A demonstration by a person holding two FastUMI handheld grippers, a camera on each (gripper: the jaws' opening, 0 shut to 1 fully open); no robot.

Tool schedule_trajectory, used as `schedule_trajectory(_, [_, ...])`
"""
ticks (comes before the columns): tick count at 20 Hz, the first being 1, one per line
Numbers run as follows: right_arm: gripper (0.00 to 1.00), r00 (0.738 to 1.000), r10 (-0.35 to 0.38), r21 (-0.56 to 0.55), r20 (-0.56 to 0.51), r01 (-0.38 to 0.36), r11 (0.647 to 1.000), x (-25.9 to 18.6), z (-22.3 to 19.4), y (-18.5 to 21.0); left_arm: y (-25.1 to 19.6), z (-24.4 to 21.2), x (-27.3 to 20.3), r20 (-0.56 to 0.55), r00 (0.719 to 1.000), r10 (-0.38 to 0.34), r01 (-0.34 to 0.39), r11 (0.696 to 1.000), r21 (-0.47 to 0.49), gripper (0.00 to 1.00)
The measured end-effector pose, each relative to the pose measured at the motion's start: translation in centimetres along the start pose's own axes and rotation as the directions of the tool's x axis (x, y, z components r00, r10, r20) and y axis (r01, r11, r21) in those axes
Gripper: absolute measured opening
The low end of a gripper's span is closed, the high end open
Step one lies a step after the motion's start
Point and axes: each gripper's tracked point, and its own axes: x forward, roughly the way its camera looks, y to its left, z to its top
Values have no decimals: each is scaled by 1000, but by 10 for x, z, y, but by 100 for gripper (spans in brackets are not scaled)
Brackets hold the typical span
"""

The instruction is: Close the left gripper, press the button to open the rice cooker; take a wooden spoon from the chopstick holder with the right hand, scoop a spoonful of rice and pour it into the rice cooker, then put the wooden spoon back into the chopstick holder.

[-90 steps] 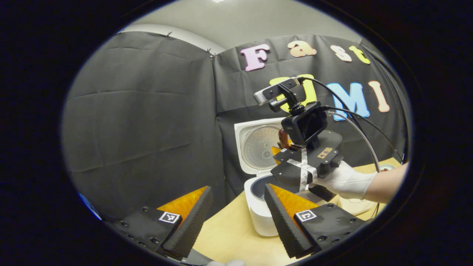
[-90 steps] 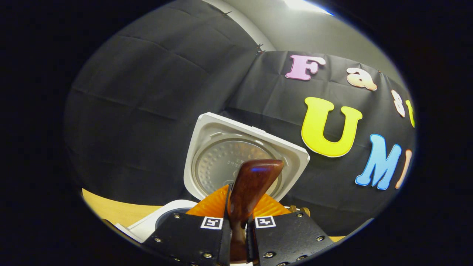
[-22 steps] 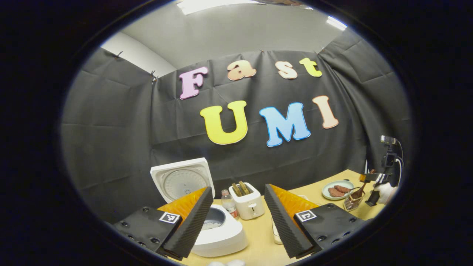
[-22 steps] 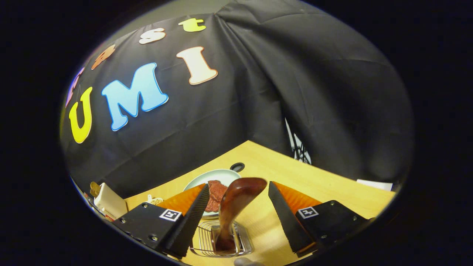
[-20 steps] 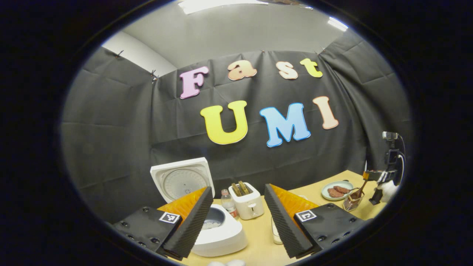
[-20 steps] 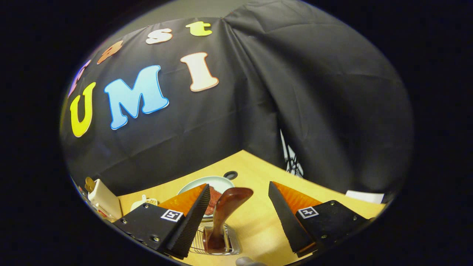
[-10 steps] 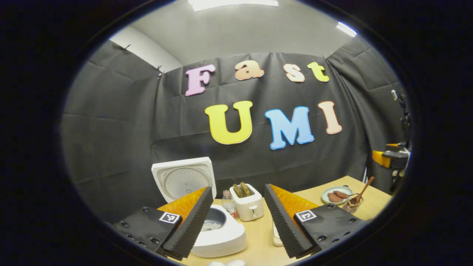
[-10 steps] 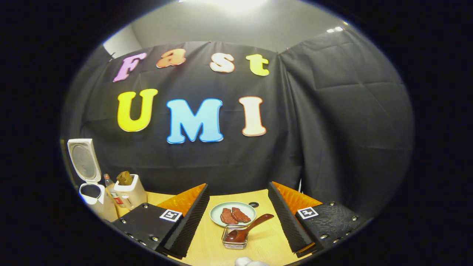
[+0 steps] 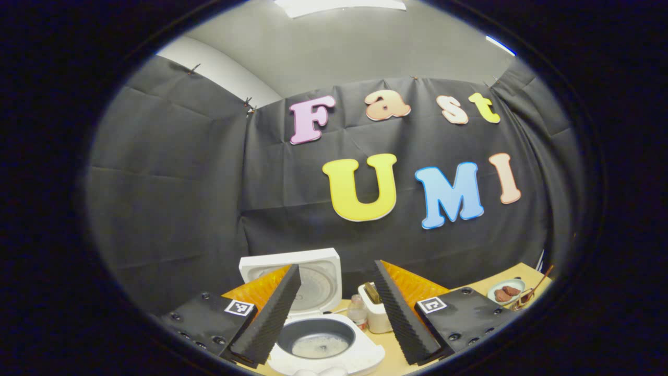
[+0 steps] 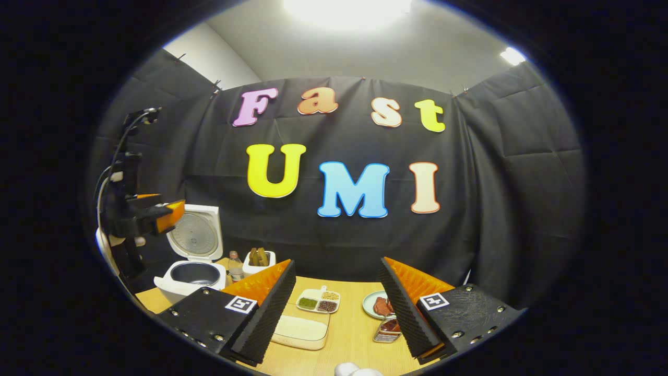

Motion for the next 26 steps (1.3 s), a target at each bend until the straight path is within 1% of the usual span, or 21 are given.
schedule_trajectory(1, [95,1000,10,-1,-9,-10,1000,0,-1,3,7,7,10,10,1000,17,-17,1000,1,95])
schedule_trajectory(2, [93,1000,12,1,-19,-12,1000,-1,-2,3,16,16,24,15,999,33,-33,999,-3,97])
schedule_trajectory(3, [95,999,15,6,-28,-14,1000,0,-4,4,26,22,39,16,999,50,-50,999,-10,99])
schedule_trajectory(5, [95,999,6,9,-39,-6,1000,1,-4,-1,41,35,71,24,997,77,-77,997,-17,96])
schedule_trajectory(6, [95,999,2,4,-45,-2,1000,3,-5,-3,50,38,85,29,995,96,-95,995,-18,95])
schedule_trajectory(10, [95,997,-5,-3,-76,5,1000,12,-12,-8,74,40,146,9,990,141,-141,990,-9,97])
schedule_trajectory(13, [95,994,-2,3,-109,2,1000,19,-20,-11,91,9,193,-64,984,166,-168,985,-42,98])
schedule_trajectory(15, [95,992,-1,-4,-128,0,1000,23,-24,-12,97,-15,224,-119,976,184,-190,981,-46,99])
schedule_trajectory(17, [95,990,1,-15,-138,-3,1000,25,-25,-13,97,-32,245,-146,970,194,-201,979,-33,99])
schedule_trajectory(19, [95,989,2,-17,-148,-4,1000,29,-29,-14,99,-56,260,-196,960,200,-209,978,-26,99])
schedule_trajectory(20, [95,988,2,-16,-154,-4,1000,29,-30,-16,102,-67,267,-219,955,202,-211,977,-20,97])
schedule_trajectory(22, [95,987,5,-8,-161,-6,1000,30,-32,-15,104,-88,277,-268,941,207,-216,976,-3,99])
schedule_trajectory(23, [95,986,7,-5,-165,-7,1000,30,-33,-17,102,-96,280,-287,937,198,-211,977,-13,96])
schedule_trajectory(24, [95,986,7,-3,-165,-8,1000,30,-34,-17,102,-103,282,-312,931,191,-206,978,-18,95])
schedule_trajectory(25, [95,986,9,0,-166,-9,1000,31,-34,-19,103,-100,281,-302,934,191,-213,976,-41,97])
schedule_trajectory(26, [95,986,13,5,-166,-13,1000,31,-34,-19,103,-103,281,-321,929,185,-209,977,-41,99])
